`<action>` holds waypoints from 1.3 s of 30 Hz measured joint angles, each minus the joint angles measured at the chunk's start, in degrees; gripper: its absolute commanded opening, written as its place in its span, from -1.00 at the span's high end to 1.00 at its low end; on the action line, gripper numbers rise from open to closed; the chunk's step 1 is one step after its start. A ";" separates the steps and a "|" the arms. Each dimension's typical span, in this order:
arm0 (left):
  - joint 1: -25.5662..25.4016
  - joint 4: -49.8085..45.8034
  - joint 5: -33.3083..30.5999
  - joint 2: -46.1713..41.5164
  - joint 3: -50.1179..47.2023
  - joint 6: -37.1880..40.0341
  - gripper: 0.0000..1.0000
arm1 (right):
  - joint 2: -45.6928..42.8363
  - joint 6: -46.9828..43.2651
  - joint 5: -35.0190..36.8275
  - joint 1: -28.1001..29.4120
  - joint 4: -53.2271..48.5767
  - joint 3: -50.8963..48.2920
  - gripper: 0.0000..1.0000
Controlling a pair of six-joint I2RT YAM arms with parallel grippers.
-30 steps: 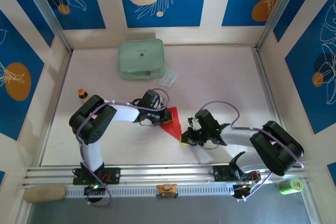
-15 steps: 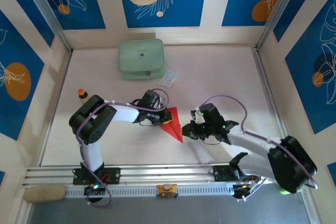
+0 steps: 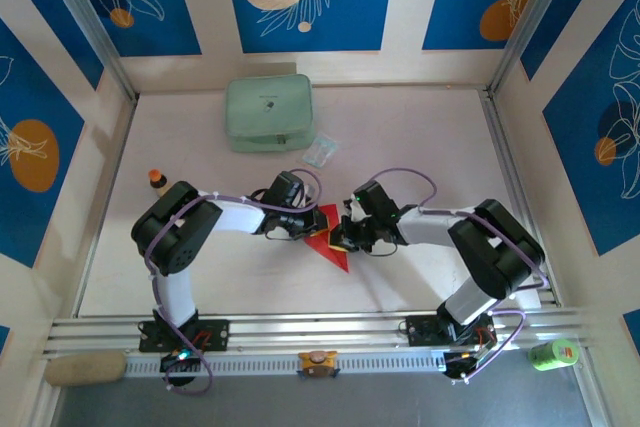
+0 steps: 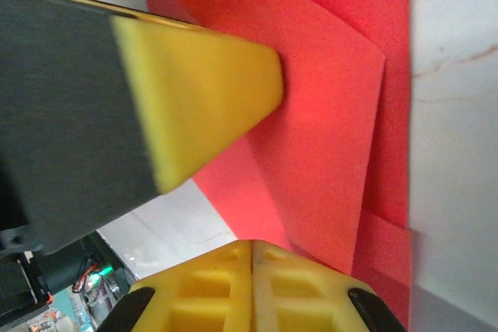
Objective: Fold a paper plane with a square sheet of paper (pick it up from the middle)
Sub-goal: Fourth fold the wing at the center of the table.
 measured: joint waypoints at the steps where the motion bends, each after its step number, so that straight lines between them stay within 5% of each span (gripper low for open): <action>1: 0.00 -0.02 0.00 0.00 0.00 0.00 0.78 | 0.50 0.00 0.17 0.13 -0.11 0.00 0.86; 11: -0.02 -1.01 0.09 -0.02 0.48 0.46 0.77 | -0.17 0.07 -0.02 -0.81 6.32 -4.98 0.85; 22: 0.00 -1.92 0.17 -0.07 0.81 1.51 0.77 | -4.39 -1.05 -0.92 -1.33 -0.46 -2.23 0.81; 31: 0.00 -1.92 0.20 -0.07 0.81 1.53 0.77 | -0.11 -1.07 -0.66 0.33 -0.66 1.92 0.81; 39: 0.00 -1.92 0.22 -0.11 0.81 1.53 0.76 | 1.25 -0.31 -2.47 -1.92 5.33 -3.76 0.87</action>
